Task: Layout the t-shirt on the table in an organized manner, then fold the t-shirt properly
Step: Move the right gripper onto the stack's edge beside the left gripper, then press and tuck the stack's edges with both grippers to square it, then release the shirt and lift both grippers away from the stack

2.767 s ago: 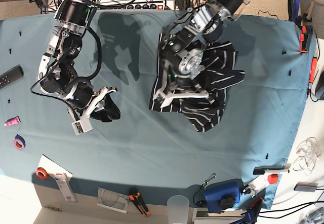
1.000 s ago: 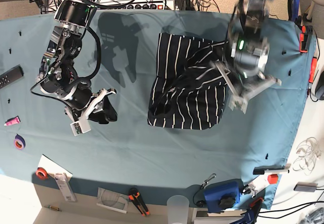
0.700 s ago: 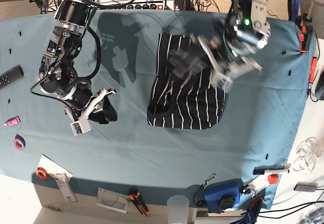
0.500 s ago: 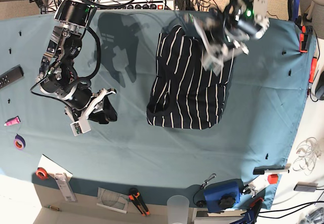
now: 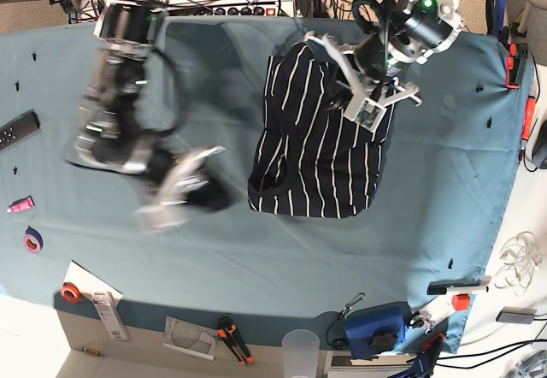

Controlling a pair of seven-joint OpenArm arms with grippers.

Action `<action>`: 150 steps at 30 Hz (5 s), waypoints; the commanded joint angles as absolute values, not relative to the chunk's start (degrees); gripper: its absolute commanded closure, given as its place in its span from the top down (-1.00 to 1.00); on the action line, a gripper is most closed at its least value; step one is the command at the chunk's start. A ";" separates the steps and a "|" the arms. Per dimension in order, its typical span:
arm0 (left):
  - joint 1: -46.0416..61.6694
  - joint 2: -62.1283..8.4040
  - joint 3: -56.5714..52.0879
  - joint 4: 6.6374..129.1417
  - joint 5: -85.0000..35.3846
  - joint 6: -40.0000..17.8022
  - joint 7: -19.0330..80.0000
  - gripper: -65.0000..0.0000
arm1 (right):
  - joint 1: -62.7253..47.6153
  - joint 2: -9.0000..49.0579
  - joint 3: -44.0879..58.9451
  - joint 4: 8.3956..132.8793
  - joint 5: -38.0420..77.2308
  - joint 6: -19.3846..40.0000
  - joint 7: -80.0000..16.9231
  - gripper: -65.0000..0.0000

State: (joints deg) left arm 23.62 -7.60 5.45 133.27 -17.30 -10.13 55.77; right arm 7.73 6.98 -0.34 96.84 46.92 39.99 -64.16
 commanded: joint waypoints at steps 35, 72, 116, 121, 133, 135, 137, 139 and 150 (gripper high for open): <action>19.03 -0.38 9.45 127.46 0.78 -5.63 54.04 -1.00 | 18.87 1.74 -13.41 78.08 31.55 40.00 -53.54 -0.45; 24.14 -1.15 9.47 135.00 12.25 -2.72 58.70 -1.00 | 22.57 -1.89 -13.52 80.18 39.42 40.00 -53.28 -1.00; 26.48 -2.31 7.57 135.00 15.46 0.23 53.67 -1.00 | 30.94 -8.08 -10.70 69.43 41.23 40.00 -60.42 -1.00; 26.15 -2.92 7.31 135.00 15.49 0.21 50.09 -1.00 | 29.15 -8.08 -6.61 70.13 55.20 40.00 -75.16 -1.00; 23.55 -3.07 -16.53 135.00 -1.56 -6.81 49.01 -1.00 | 14.41 -7.88 -12.75 70.06 45.67 40.00 -67.09 -1.00; 23.66 -3.09 -19.88 135.00 -4.49 -7.84 49.04 -1.00 | 12.82 -7.55 -15.11 70.02 37.93 40.00 -62.04 -1.00; 23.68 -3.11 -22.33 135.00 -6.79 -8.73 49.06 -1.00 | 12.10 -7.03 -17.17 70.02 35.55 40.00 -60.51 -1.00; 24.05 -3.79 -23.97 135.00 -8.58 -9.08 49.23 -1.00 | 12.23 -6.83 -18.24 70.28 37.58 40.00 -61.32 -1.00; 27.53 -11.57 -24.91 135.00 -9.30 -9.08 50.59 -1.00 | 12.34 -6.81 -12.29 94.37 40.49 39.79 -70.02 -1.00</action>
State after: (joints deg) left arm 27.35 -11.18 -24.77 133.93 -9.45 -9.08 51.59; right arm 11.75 -6.55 -12.19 93.84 39.53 39.90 -70.39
